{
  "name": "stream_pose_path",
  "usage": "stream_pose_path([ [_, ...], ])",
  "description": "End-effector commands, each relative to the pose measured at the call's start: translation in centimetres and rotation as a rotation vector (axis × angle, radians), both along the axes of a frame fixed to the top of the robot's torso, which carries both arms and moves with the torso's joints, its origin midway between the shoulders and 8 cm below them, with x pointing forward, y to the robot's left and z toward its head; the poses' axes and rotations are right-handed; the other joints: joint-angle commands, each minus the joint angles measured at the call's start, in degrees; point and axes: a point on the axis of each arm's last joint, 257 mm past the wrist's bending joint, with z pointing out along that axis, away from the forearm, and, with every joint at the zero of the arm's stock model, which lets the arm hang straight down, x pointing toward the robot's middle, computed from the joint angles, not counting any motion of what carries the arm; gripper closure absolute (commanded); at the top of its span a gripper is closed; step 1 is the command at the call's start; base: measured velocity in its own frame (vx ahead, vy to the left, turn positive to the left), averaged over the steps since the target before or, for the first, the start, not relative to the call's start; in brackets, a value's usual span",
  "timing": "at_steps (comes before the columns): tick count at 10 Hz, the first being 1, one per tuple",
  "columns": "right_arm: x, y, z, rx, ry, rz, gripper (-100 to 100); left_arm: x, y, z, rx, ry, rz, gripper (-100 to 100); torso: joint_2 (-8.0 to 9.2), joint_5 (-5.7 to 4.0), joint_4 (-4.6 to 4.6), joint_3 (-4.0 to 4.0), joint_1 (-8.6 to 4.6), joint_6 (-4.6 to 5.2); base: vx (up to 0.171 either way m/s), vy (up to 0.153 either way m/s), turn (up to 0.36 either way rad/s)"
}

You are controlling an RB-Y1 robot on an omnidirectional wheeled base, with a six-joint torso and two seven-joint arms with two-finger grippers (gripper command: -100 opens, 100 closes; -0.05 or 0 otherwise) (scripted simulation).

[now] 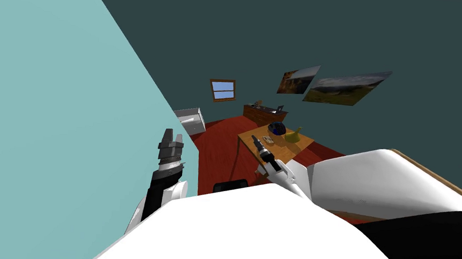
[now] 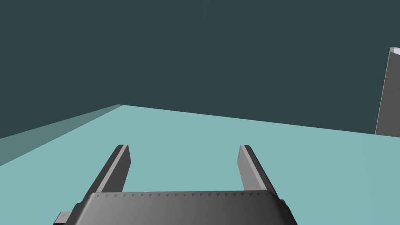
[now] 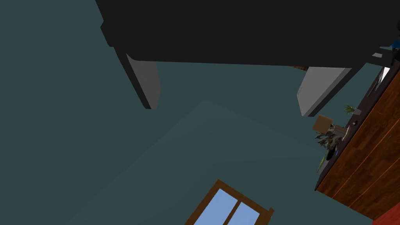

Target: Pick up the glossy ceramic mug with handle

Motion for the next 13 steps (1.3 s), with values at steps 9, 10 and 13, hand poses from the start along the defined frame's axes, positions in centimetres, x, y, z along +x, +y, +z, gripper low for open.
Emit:
stream_pose_path([
  [9, 3.3, -8.0, -8.7, -0.433, 0.224, -0.08, -100, 0.0, 0.0, 0.0, 0.0, 0.0, 0.0, 0, -0.02, 0.0, 0.0, -0.01, -0.03, 0.02, -0.011, 0.036, 0.098],
  [10, 2.9, -8.8, -10.0, -0.435, 0.254, -0.09, -100, 0.0, 0.0, 0.0, 0.0, 0.0, 0.0, 0, -0.04, 0.01, -0.01, -0.02, 0.01, 0.01, 0.002, 0.028, 0.049],
  [13, 3.3, -12.1, -12.2, -0.578, 0.323, -0.12, -100, 0.0, 0.0, 0.0, 0.0, 0.0, 0.0, 0, -0.03, -0.01, -0.01, -0.02, -0.05, 0.04, 0.003, 0.023, 0.072],
])
